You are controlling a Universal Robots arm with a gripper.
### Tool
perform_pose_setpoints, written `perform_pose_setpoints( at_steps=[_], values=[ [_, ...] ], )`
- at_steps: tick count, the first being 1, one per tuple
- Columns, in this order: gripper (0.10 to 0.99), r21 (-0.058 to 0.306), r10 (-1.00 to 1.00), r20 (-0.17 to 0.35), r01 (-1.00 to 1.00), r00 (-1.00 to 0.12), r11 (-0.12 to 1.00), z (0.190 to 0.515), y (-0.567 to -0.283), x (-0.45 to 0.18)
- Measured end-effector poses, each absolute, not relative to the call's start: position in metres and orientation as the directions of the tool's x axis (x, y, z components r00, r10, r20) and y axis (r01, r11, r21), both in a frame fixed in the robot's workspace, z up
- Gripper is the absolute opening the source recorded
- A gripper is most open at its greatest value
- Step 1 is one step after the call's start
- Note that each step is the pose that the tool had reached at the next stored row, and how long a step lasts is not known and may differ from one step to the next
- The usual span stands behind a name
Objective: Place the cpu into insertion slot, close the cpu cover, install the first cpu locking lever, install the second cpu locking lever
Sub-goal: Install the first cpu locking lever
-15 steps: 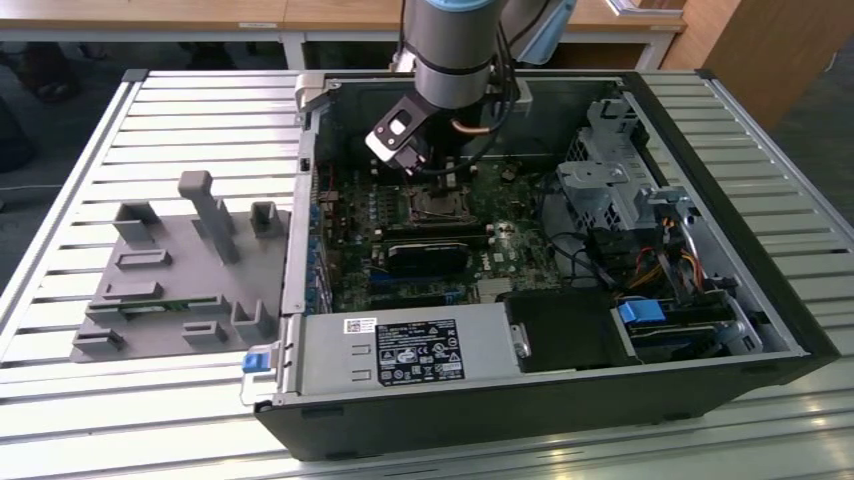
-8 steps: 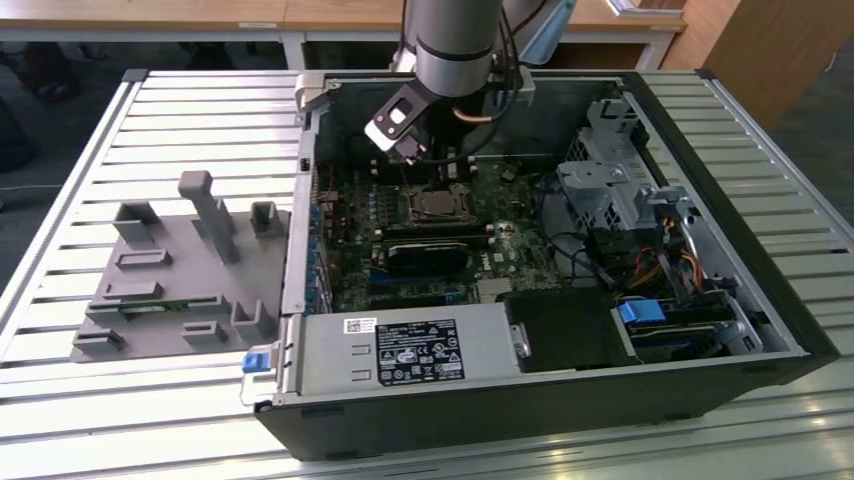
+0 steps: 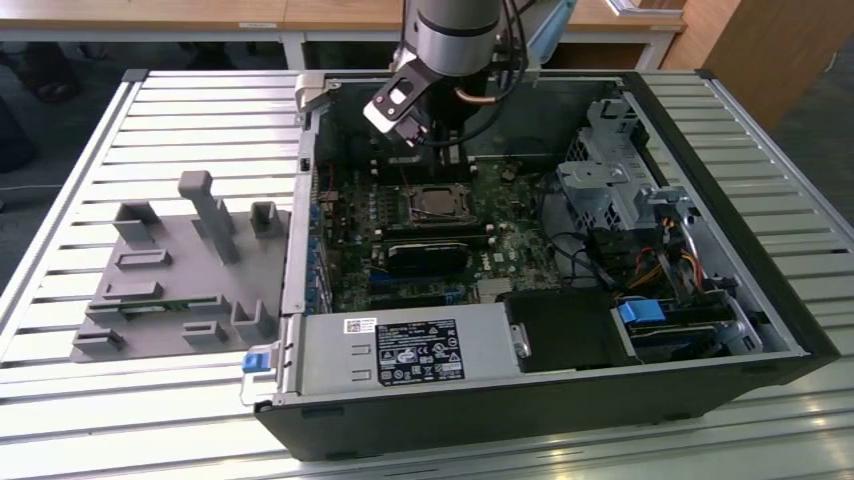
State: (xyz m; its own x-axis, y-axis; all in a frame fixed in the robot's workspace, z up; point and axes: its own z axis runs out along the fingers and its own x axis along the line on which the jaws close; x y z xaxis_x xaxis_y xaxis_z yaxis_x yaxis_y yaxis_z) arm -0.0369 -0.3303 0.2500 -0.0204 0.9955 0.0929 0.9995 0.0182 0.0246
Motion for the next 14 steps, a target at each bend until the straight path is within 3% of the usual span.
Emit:
perform_pose_setpoints(
  at_steps=[8, 14],
  values=[
    [0.106, 0.022, 0.995, 0.093, 1.000, -0.022, 0.020, 0.265, -0.330, -0.037],
    [0.106, 0.022, 0.989, 0.093, 0.993, -0.117, 0.115, 0.265, -0.330, -0.037]
  ],
)
